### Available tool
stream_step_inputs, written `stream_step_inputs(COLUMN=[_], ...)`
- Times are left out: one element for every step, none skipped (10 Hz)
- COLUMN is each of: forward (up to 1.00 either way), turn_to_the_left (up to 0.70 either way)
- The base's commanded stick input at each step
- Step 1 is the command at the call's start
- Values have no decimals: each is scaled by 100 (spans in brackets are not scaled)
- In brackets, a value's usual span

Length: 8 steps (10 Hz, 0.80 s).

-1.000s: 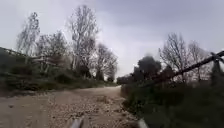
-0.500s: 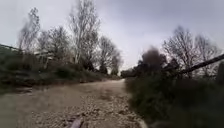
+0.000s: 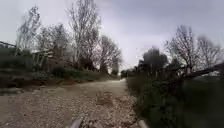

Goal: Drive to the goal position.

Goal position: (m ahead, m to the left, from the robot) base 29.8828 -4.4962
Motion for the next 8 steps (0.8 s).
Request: stream_step_inputs(forward=[85,85,85,85,85,85,85,85], turn_to_the_left=[0,0,0,0,0,0,0,0])
